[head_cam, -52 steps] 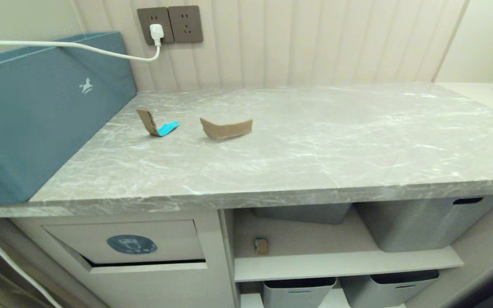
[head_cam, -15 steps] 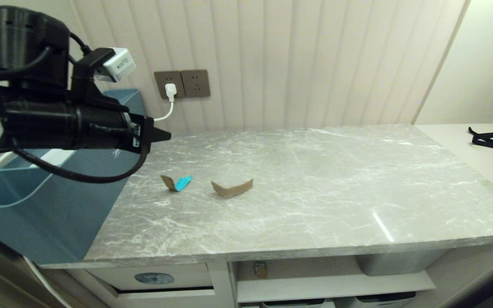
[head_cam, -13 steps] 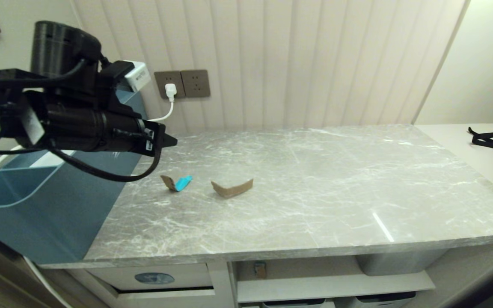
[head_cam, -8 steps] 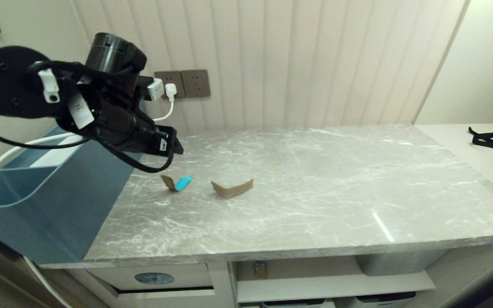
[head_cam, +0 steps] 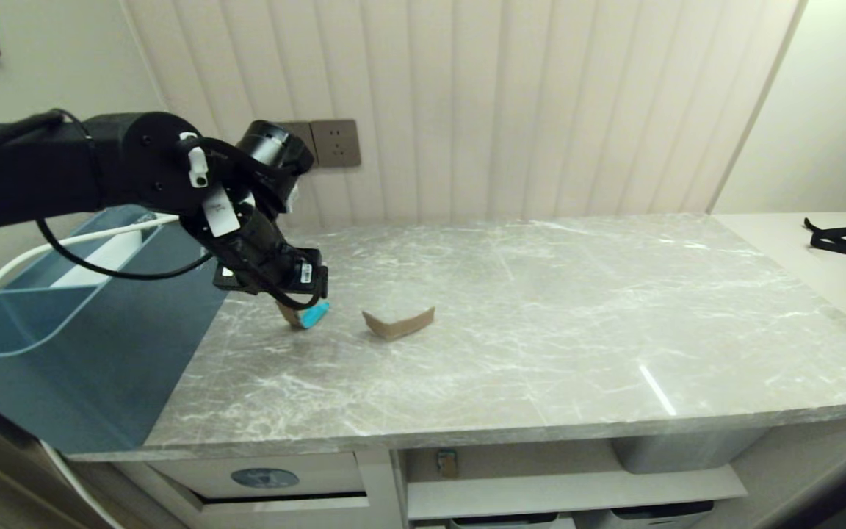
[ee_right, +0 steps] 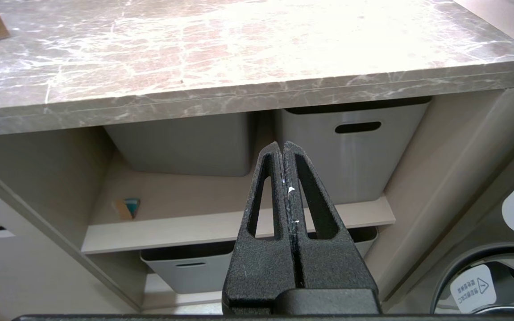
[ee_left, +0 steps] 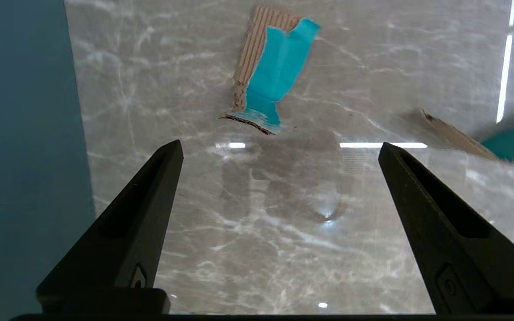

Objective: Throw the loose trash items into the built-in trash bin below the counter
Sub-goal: Pick up the garbage

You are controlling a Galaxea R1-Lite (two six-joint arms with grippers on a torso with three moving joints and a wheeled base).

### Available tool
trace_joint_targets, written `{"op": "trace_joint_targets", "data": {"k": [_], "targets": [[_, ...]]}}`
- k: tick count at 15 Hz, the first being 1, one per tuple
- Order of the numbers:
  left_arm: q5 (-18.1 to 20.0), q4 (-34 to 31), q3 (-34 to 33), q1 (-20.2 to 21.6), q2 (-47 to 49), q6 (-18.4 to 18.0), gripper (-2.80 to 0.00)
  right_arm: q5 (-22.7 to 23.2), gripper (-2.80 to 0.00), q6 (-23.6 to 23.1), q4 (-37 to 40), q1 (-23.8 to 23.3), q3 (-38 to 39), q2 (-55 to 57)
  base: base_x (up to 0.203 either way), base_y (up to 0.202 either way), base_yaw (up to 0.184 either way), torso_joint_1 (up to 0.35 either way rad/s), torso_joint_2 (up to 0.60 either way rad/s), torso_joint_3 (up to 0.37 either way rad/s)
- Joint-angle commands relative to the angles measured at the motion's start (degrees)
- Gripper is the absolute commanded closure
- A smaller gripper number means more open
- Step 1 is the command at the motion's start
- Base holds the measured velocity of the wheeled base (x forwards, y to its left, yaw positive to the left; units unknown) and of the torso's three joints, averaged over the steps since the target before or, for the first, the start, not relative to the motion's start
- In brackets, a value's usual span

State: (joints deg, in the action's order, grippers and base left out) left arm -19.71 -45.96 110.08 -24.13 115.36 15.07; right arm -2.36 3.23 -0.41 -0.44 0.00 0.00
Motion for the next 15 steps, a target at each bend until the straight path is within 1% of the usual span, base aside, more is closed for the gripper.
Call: {"op": "trace_joint_targets", "data": {"k": [1,3,5,6,8,11,14,15], "targets": [[-0.3,-0.4,0.0,0.0,1.5,4.0,-2.8,0.0,0.0,0.0,0.0,0.0,0.1,0.1,0.0,0.0,0.0,0.0,0.0,0.0],[-0.8,-3.0,0.0,0.0,2.2,11.5,-2.8,0.0,0.0,0.0,0.0,-0.1,0.1,0.1,0.0,0.0,0.0,0.0,0.0,0.0],[-1.1,-4.6,0.2,0.0,2.7,17.9,-2.8,0.0,0.0,0.0,0.0,-0.1,0.1,0.1,0.0,0.0,0.0,0.0,0.0,0.0],[-1.8,-4.6,0.3,0.3,3.5,20.3,-2.8,0.0,0.0,0.0,0.0,0.0,0.1,0.1,0.0,0.0,0.0,0.0,0.0,0.0],[-2.4,-3.7,0.3,0.6,4.1,22.1,-2.8,0.0,0.0,0.0,0.0,0.0,0.1,0.1,0.0,0.0,0.0,0.0,0.0,0.0],[-2.8,2.5,0.3,0.6,6.0,24.1,-2.8,0.0,0.0,0.0,0.0,0.2,0.1,0.1,0.0,0.0,0.0,0.0,0.0,0.0],[-3.0,3.9,0.3,0.9,6.8,29.3,-2.8,0.0,0.0,0.0,0.0,0.2,0.1,0.1,0.0,0.0,0.0,0.0,0.0,0.0],[-3.6,4.3,0.3,1.3,7.1,31.0,-2.8,0.0,0.0,0.0,0.0,0.2,0.1,0.1,0.0,0.0,0.0,0.0,0.0,0.0]]}}
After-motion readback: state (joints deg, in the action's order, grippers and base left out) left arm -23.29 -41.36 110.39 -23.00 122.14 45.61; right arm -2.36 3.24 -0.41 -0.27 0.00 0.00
